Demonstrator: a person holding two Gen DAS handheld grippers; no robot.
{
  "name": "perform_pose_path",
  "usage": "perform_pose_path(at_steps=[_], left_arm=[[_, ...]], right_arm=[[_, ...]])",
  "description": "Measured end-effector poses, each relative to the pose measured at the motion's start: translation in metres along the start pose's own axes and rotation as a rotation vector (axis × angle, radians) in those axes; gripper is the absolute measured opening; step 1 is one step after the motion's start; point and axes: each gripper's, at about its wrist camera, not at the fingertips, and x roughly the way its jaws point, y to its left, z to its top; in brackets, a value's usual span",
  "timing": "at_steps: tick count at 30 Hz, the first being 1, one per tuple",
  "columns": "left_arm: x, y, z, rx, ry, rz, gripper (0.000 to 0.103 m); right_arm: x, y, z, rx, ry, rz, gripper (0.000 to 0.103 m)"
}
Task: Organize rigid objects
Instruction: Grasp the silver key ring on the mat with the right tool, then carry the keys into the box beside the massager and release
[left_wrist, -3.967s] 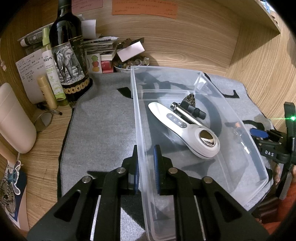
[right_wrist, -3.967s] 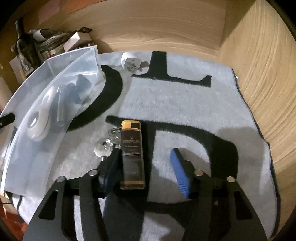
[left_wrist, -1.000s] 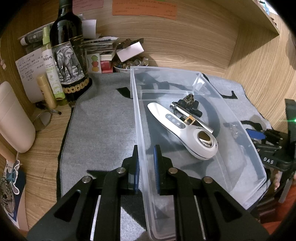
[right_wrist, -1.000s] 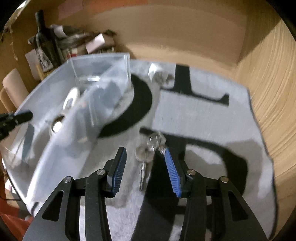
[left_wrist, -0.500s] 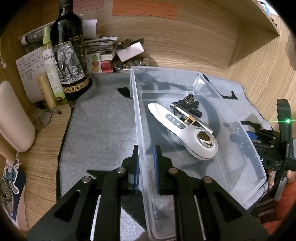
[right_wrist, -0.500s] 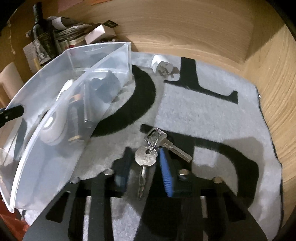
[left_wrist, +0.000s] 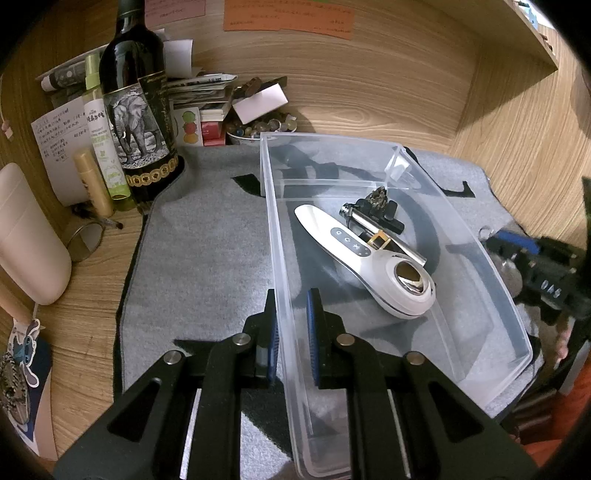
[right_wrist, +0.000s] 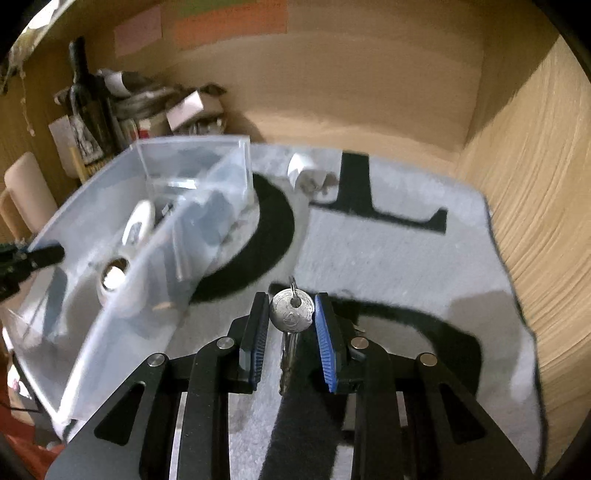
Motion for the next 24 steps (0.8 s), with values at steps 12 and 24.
perform_pose_path(at_steps=[12, 24], left_arm=[[0.0, 0.0, 0.0, -0.002, 0.0, -0.001, 0.012], [0.0, -0.001, 0.0, -0.004, 0.001, -0.003, 0.012]], right_arm=[[-0.034, 0.016, 0.041, -0.055, -0.158, 0.013, 0.023], [-0.049, 0.051, 0.075, -0.143, -0.245, 0.128, 0.023]])
